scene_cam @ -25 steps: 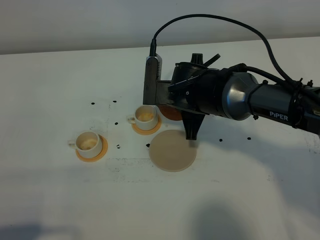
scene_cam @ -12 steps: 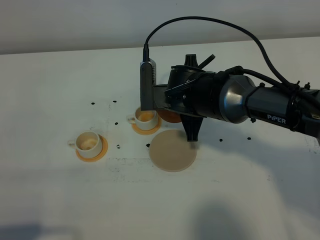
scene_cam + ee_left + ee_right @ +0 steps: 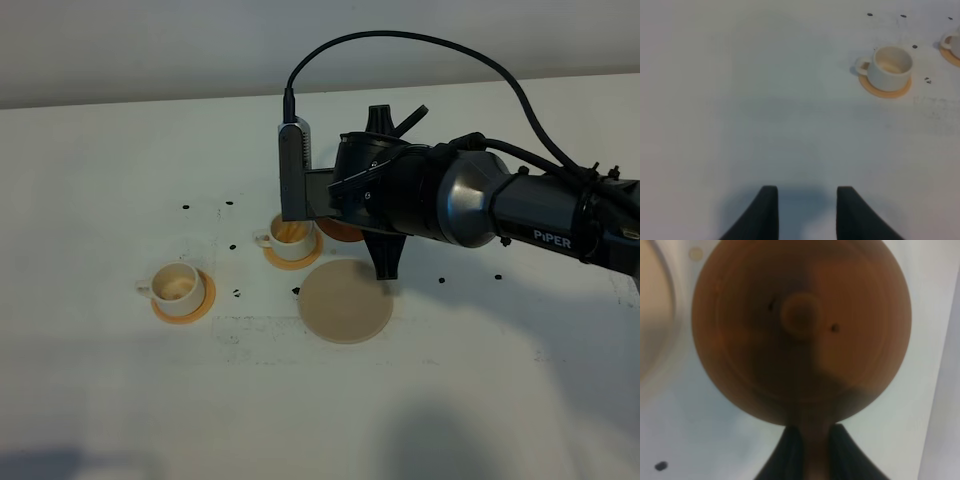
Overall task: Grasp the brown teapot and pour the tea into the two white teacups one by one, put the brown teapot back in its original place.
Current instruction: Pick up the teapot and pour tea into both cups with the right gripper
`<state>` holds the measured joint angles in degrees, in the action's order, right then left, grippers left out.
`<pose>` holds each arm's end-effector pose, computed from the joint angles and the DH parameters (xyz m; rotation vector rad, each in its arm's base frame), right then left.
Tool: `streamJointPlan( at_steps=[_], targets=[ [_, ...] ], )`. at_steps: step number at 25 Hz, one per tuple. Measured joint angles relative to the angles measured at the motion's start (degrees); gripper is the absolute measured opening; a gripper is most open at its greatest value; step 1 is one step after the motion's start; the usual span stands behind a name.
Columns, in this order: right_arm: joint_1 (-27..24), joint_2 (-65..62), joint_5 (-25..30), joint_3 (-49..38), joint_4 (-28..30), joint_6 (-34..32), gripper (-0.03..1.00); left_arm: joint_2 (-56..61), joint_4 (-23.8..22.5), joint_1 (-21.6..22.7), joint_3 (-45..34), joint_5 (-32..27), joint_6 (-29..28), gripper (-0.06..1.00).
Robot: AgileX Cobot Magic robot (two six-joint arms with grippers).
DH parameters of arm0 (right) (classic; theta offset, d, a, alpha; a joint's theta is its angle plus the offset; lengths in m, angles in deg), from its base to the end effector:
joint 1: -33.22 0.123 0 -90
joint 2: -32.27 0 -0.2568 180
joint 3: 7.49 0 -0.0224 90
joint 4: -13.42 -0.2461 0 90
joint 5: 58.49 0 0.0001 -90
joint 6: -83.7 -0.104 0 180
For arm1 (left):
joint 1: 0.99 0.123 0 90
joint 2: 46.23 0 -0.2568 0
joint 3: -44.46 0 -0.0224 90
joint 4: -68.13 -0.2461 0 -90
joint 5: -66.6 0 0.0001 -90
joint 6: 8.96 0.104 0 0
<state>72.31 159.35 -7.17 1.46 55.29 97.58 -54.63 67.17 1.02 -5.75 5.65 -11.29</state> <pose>0.3533 0.2172 0.1476 -1.6985 2.1408 -0.7829 0.0347 0.0027 0.2564 -0.0794 2.0851 0.0168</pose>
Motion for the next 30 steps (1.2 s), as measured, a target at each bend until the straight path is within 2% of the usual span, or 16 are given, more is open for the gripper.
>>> streamJointPlan(
  at_steps=[30],
  targets=[
    [0.8,0.0,0.1,0.0,4.6,4.5,0.09,0.0,0.0,0.0,0.0,0.0,-0.1,0.30]
  ],
)
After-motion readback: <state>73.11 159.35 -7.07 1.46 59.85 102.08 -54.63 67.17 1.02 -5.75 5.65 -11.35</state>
